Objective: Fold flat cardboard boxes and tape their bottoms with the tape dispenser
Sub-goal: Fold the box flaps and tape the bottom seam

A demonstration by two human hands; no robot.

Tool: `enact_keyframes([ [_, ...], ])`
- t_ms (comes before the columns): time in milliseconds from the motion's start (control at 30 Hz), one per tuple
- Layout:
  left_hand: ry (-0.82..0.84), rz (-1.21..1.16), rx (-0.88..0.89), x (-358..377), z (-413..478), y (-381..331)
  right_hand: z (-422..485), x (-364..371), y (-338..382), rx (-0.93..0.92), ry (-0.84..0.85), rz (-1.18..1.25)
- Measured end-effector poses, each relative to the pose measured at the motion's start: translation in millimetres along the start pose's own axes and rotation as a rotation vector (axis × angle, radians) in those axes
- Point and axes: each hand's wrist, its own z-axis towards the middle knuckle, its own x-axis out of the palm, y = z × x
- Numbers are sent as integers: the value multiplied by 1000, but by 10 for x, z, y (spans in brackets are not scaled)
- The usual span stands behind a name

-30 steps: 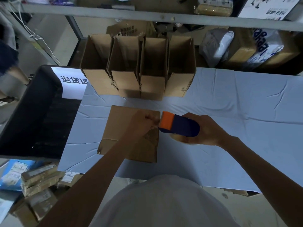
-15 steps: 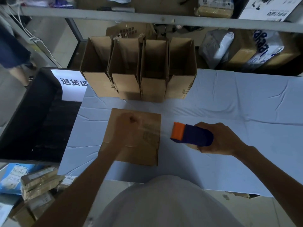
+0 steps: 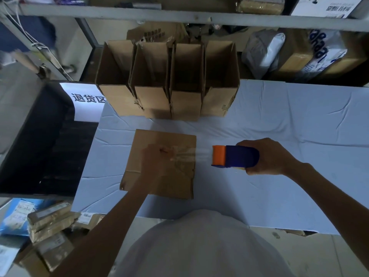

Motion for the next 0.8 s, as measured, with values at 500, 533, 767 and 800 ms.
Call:
enact_keyframes([
  [500, -21, 463, 84, 176, -20, 1, 71, 44, 23, 3, 48, 12],
  [533, -33, 542, 111, 191, -35, -21, 78, 49, 21, 4, 55, 13],
  [767, -98, 624, 161, 184, -113, -94, 86, 81, 4, 10, 51, 17],
  [800, -96, 577, 164, 192, -129, -97, 86, 84, 2, 10, 49, 18],
])
